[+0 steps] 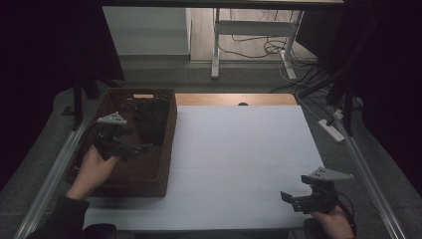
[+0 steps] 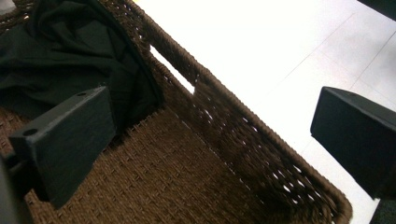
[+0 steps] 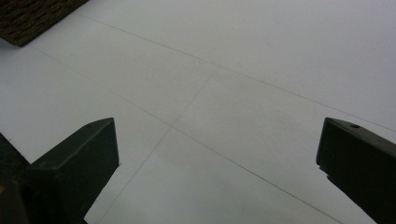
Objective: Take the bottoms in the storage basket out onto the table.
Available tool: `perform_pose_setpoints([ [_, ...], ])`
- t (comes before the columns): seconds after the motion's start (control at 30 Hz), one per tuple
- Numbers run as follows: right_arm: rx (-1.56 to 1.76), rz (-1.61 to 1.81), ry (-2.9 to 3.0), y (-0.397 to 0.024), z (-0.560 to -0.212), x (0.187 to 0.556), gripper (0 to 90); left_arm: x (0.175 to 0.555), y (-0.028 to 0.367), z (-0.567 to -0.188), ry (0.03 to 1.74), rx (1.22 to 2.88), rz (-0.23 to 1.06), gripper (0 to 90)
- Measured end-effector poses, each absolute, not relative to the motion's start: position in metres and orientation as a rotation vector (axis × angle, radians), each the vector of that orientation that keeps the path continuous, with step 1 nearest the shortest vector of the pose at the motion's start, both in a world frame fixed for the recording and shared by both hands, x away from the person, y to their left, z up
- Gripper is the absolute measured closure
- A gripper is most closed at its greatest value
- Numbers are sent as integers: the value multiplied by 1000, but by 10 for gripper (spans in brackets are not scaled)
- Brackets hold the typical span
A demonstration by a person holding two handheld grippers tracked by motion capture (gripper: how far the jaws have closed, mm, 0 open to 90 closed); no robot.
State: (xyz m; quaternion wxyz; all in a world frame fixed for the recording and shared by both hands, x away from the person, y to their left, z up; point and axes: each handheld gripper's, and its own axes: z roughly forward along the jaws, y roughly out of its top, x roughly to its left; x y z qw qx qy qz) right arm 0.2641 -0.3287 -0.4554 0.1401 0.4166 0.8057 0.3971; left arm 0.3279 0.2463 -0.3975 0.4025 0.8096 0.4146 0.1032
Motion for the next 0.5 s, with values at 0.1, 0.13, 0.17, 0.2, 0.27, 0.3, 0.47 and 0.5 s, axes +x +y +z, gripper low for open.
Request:
perform_pose_setpoints([
  [0.1,1205,1147,2329,-329,-455,264,0,334,245,-397,1046,2044,249,0],
  [0.13,1205,1148,2329,-329,-455,264,0,336,245,-396,1049,2045,250,0],
  [0.17,1205,1149,2328,-329,-456,264,0,339,245,-396,1052,2047,255,0],
  [0.2,1203,1146,2330,-329,-455,264,0,341,245,-395,1056,2048,258,0],
  [0.27,1202,1145,2331,-328,-456,264,0,346,245,-394,1068,2049,273,0],
  [0.3,1202,1144,2332,-328,-456,264,0,348,245,-394,1074,2046,277,0],
  [0.47,1201,1143,2335,-328,-456,264,0,360,247,-395,1108,2029,283,0],
  [0.5,1201,1143,2336,-328,-456,264,0,362,247,-395,1111,2028,280,0],
])
